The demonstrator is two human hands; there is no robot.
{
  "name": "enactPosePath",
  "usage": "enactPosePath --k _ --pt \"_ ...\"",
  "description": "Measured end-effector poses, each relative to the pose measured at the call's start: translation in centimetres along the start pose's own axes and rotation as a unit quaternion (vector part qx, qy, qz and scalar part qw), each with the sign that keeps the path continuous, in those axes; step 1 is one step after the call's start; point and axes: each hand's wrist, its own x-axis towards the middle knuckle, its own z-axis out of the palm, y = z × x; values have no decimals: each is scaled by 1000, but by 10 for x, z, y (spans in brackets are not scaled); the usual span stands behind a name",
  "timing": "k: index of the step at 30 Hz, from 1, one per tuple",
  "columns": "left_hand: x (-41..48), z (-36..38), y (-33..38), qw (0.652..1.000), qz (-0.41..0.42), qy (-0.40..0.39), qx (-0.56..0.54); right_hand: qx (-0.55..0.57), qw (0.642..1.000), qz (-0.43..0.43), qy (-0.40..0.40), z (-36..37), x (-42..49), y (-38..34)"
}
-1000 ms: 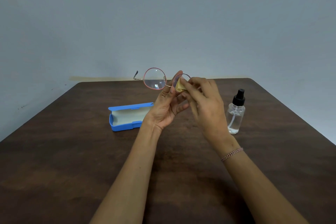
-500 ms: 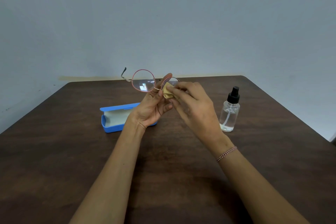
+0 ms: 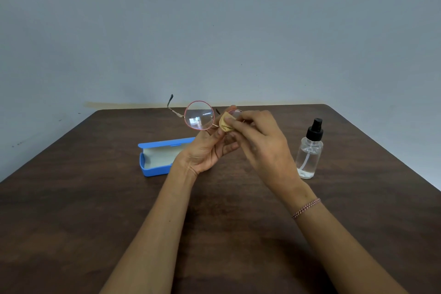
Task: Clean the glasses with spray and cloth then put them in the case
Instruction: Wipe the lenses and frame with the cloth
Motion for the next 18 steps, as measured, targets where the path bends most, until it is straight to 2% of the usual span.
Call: enactPosePath --k 5,10,13,15,18 --pt "0 4 0 999 -8 4 36 -34 998 44 30 -8 1 11" --pt "-2 4 3 999 -4 -2 48 -31 999 -18 -8 -2 1 0" --pt "-3 7 5 997 -11 6 70 -85 996 19 24 -9 2 11" --pt "-3 10 5 997 -14 11 81 -72 996 45 36 -11 1 13" --pt "-3 10 4 997 5 17 70 -41 999 23 18 -4 0 2"
